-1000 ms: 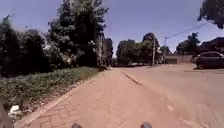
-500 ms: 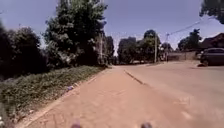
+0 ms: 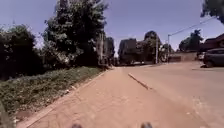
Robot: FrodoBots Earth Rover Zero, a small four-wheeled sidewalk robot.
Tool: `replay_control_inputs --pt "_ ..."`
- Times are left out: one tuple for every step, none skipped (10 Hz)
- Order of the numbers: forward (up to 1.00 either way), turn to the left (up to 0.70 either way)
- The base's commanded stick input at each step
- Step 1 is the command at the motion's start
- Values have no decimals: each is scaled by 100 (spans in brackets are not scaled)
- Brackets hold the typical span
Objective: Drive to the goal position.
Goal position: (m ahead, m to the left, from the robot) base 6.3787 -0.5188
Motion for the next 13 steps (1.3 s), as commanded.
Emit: replay_control_inputs --pt "70 -10" --pt "70 -17" --pt "70 -25" --pt "70 -32" --pt "70 -26" --pt "70 -12" --pt "70 0" --pt "70 0" --pt "70 0" --pt "70 0" --pt "70 0" --pt "70 0" --pt "70 0"
